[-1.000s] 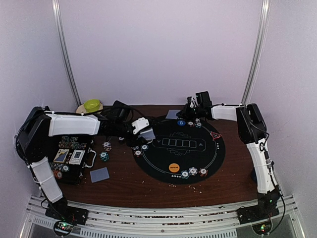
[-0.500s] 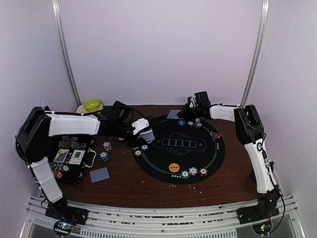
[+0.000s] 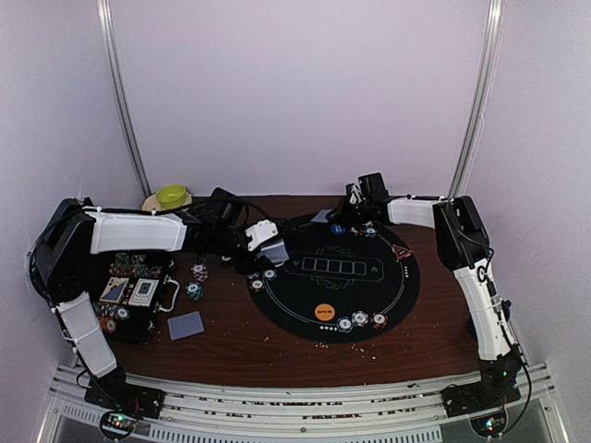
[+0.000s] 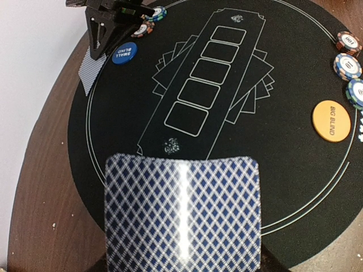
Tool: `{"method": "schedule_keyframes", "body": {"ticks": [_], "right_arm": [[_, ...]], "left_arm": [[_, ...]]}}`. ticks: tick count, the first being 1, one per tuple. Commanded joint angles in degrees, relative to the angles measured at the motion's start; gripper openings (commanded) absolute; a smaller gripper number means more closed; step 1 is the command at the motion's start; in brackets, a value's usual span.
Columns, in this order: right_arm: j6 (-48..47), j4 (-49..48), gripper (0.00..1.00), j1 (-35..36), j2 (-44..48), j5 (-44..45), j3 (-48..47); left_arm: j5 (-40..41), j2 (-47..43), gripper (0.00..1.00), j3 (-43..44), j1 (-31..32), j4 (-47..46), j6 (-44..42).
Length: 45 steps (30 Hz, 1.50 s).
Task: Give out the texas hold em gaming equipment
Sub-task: Distribute the poker card in the small blind area.
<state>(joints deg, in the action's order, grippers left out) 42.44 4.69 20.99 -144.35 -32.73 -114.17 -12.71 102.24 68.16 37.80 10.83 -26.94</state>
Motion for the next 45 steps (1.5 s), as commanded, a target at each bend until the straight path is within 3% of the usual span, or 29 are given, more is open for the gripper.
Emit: {"method": "schedule_keyframes", "body": {"ticks": [1,10,28,45], "right_arm": [[0.02,-0.42,0.15,0.60,0.19,-0.46,-0.38],[0.15,-0.68,0.15,1.33,0.23,-1.79,-0.14],[2.66,-2.67,0.05,1.48,1.31,-4.90,1.01],[4.45,-1.50,0.05,1.17,0.83,-2.76,1.17]], "left_arm": [[-0.52,-0.46,0.03,1.71,-0.42,-1.43,-0.66],[-0.66,-0.70,0.03,1.71,-0.40,-1.43,-0.73],[-0.83,-0.80,0.03,1.71,-0.39,-1.34,-0.94],[-0.66,-0.81,0.03,1.62,-0.36,-1.38,-0.98]]}}
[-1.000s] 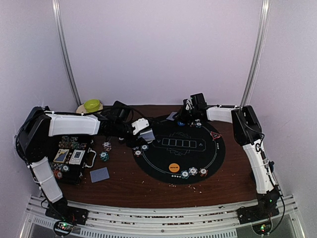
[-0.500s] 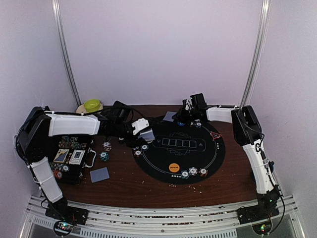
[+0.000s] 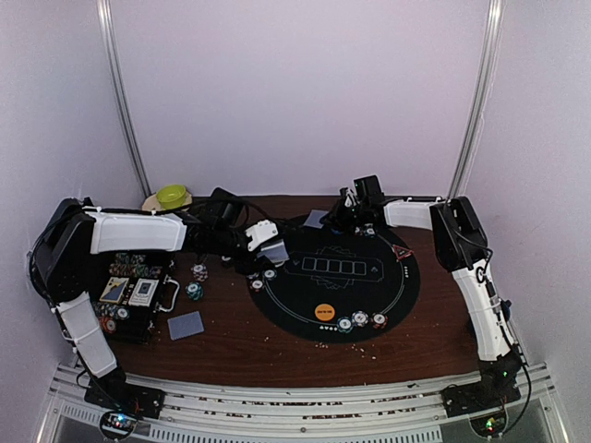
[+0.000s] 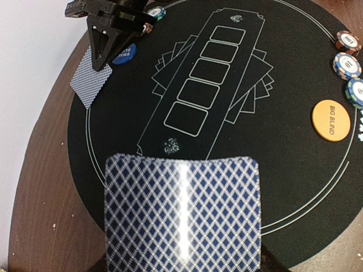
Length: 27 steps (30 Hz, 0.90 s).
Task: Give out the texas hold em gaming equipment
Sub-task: Distribute the poker card in the small blind area.
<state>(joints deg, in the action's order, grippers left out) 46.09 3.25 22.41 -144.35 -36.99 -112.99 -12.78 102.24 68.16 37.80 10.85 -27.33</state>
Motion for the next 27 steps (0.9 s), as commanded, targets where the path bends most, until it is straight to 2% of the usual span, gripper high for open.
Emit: {"method": "schedule_keyframes", "body": {"ticks": [1,15,23,27], "right_arm": [[1.04,-0.12,0.05,-0.37,0.80,1.49,-0.03],[1.69,-0.22,0.02,-1.98,0.01,1.76,-0.70],[1.47,-0.60,0.19,-1.35,-0.01,0.38,0.15],[1.39,-0.69,0.22,-0.74,0.50,-0.38,0.93]], "left_arm": [[-0.54,-0.81,0.03,1.62,-0.36,-1.37,-0.59],[-0.17,-0.19,0.03,1.79,-0.44,-1.28,-0.78],[-0.06,-0.19,0.03,1.72,-0.37,-1.32,-0.83],[-0.06,-0.24,0.03,1.71,-0.44,-1.21,-0.82]]}}
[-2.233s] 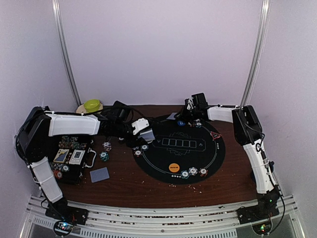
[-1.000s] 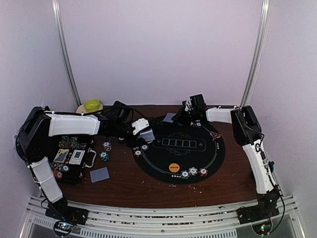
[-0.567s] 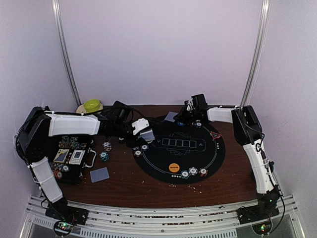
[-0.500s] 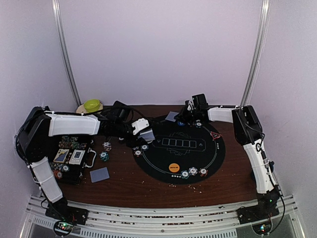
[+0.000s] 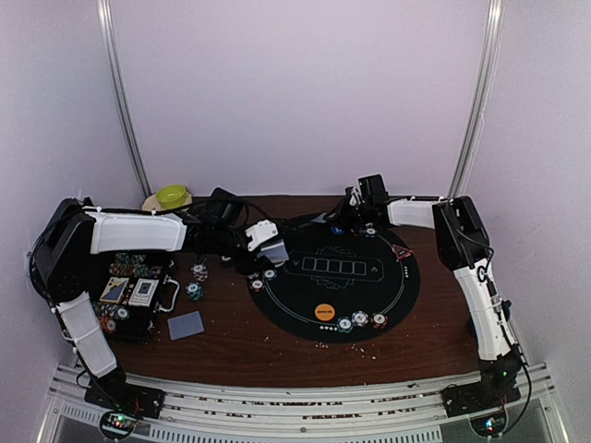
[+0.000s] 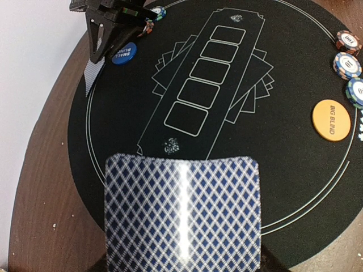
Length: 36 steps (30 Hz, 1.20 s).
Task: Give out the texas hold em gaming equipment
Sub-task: Distribute the poker card in the small blind area.
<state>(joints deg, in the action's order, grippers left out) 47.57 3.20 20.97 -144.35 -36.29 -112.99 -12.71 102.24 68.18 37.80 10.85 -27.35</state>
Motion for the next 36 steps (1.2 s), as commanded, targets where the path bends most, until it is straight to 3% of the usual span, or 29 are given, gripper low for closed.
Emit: {"method": "schedule_keyframes", "body": {"ticks": [1,14,24,36], "right_arm": [[-0.10,-0.65,0.23,0.85,0.67,-1.14,1.16],[-0.15,-1.75,0.26,2.49,2.22,-4.18,4.57],[-0.57,-3.29,0.40,2.47,5.92,-6.62,9.63],[-7.40,-0.42,0.41,2.49,10.31,-6.56,11.23]], "left_arm": [[-0.22,-0.28,0.03,1.69,-0.39,-1.19,-0.77],[-0.21,-0.95,0.03,1.12,-0.41,-1.49,-0.97],[0.02,-1.40,0.03,0.81,-0.39,-1.62,-1.13],[0.13,-2.00,0.03,0.74,-0.43,-1.63,-1.22]]}}
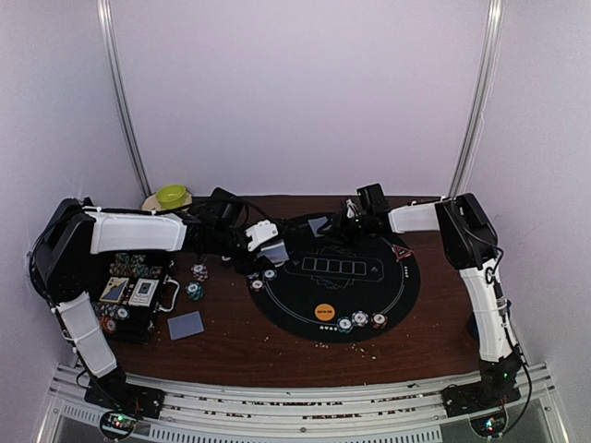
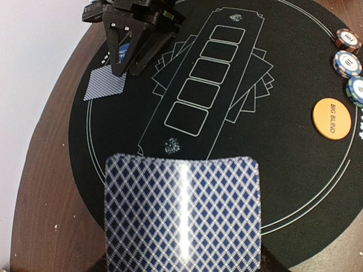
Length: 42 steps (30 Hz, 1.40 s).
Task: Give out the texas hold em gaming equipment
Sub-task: Distribute the poker card in the small blind area, then pick up the poker card from the face-down deck piles.
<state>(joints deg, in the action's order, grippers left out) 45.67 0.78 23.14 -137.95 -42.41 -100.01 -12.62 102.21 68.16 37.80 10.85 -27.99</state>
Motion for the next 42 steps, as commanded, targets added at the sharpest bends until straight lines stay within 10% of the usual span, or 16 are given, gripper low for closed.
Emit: {"method": "schedule_keyframes", "body": {"ticks": [1,20,34,42], "right_arm": [[-7.47,3.49,0.41,0.26,4.11,-0.81,-2.87],[-40.21,19.68,0.53,2.94,16.90,-10.72,-0.54],[-45.19,20.31,0.55,10.96,19.48,-13.90,3.75],[-29.35,7.05,0.55,11.75,16.97,-19.34,4.91]], "left_arm": [[0.11,-2.12,0.03,0.83,-0.42,-1.62,-0.62],[0.84,-3.68,0.03,3.02,-0.42,0.34,-0.44],[0.45,-4.57,0.03,3.03,0.00,0.68,-0.59],[-1.29,-5.01,0.03,2.50,0.86,1.15,-1.49]]}}
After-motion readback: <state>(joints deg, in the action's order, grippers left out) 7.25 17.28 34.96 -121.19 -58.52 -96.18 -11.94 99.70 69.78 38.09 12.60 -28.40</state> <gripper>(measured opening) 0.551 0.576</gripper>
